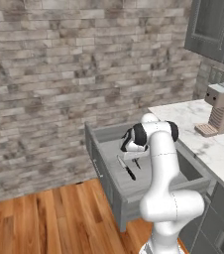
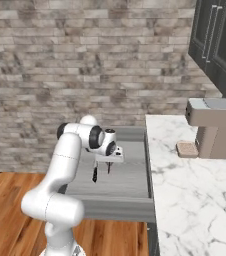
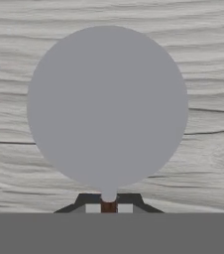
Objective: Pick up the metallic utensils from the counter and place them in the open drawer. Make sure not to pick up any wooden utensils.
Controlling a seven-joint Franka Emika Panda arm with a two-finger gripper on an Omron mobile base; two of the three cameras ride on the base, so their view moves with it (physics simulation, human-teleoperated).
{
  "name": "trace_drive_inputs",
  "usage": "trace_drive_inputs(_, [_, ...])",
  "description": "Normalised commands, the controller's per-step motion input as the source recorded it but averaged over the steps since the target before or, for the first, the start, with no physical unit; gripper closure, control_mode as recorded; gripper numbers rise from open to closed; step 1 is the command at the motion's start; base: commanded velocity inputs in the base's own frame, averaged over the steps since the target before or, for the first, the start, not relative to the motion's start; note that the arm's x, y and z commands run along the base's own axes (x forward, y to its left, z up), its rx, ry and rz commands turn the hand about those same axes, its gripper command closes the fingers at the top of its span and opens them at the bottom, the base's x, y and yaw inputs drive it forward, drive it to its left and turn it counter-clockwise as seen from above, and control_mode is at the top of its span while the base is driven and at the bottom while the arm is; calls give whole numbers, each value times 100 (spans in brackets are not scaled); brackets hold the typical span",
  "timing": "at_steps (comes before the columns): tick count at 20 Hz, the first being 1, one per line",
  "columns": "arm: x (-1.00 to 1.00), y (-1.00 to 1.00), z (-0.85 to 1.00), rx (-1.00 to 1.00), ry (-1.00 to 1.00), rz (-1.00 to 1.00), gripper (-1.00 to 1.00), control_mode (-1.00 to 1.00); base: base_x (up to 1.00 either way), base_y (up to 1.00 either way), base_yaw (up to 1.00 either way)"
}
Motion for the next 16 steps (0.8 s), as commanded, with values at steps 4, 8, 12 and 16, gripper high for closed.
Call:
trace_drive_inputs(4, [8, 0, -48, 0, 2, 0, 100, -100, 0, 0, 0])
trace_drive_inputs(8, [0, 33, -59, 0, 5, 0, -100, -100, 0, 0, 0])
trace_drive_inputs(12, [0, 49, -47, 0, 8, 0, -100, -100, 0, 0, 0])
trace_drive_inputs(16, [-11, 55, -55, 0, 10, 0, -100, -100, 0, 0, 0])
